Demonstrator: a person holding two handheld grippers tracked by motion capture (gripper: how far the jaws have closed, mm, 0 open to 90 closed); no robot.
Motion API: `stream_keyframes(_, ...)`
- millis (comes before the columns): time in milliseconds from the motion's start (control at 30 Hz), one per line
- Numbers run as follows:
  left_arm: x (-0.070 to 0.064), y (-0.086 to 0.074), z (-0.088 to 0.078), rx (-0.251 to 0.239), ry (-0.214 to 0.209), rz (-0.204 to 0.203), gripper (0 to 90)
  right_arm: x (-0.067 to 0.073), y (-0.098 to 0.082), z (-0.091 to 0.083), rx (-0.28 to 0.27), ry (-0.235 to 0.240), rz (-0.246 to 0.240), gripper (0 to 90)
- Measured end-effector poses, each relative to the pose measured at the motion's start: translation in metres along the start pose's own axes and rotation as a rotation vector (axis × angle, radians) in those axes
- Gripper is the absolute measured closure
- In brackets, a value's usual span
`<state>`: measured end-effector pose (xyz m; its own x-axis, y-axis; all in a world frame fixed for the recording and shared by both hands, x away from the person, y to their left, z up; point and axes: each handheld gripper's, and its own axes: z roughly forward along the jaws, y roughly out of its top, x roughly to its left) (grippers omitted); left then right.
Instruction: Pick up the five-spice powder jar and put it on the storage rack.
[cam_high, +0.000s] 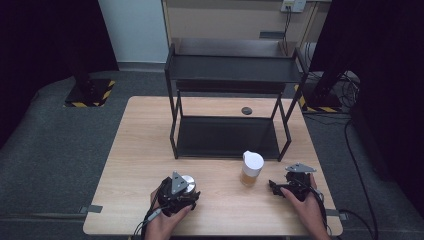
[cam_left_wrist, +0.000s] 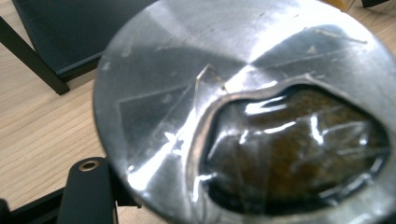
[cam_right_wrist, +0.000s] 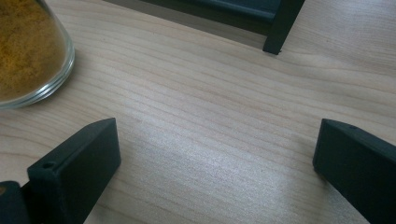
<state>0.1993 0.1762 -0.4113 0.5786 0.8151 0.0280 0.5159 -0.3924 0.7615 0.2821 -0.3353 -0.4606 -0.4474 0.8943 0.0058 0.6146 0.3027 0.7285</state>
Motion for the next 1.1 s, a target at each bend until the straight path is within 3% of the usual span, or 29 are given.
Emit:
stream_keyframes(500,-0.007,0.012,-0.01,-0.036,0.008,0.026,30.2,0.0,0.0,0.0,0.0,0.001,-0.001,1.8)
stream_keyframes(1100,0.006,0.04,0.022,-0.016,0.036,0.024,30.1,0.0,0.0,0.0,0.001,0.001,0.0,1.8)
